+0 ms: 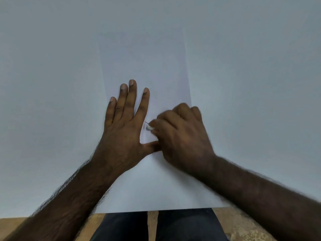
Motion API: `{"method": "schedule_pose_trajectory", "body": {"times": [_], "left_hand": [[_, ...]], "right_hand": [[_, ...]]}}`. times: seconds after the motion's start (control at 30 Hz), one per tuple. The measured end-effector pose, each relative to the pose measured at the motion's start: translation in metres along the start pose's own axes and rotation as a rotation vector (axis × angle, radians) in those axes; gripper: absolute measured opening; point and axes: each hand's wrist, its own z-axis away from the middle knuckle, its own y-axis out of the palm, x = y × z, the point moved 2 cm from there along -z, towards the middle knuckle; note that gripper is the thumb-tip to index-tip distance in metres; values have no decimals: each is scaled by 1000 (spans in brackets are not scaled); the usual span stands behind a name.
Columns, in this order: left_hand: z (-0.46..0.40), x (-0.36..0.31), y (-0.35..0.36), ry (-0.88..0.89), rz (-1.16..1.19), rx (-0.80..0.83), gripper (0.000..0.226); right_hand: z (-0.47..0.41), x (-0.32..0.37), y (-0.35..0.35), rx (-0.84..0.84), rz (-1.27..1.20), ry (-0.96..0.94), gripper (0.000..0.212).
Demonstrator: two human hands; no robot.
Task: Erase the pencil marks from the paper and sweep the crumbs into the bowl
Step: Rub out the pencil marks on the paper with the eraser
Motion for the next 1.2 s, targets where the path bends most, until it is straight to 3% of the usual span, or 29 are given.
{"method": "schedule_pose_trajectory", "body": {"times": [0.17,0.27,0.47,0.63,0.77,1.0,1.2], "left_hand": [[-1,0,0,9,-19,7,129],[-1,1,1,10,-20,10,130],[0,0,1,1,7,-19,123],[0,1,0,14,-9,1,129],[-1,0,0,17,-22,0,130],[-1,-1,3,-31,-14,-42,137],[1,1,-1,1,-14,5,136]], "right_hand": [[-55,-47,-6,-128,149,154,16],[-64,-54,-8,-162,98,237,18],[-4,2,2,9,14,51,17],[-52,-41,-1,-120,151,152,15],[-72,-50,0,-179,118,239,20],[-14,-3,0,-98,39,76,11],[-60,-66,-13,-149,142,150,14]]}}
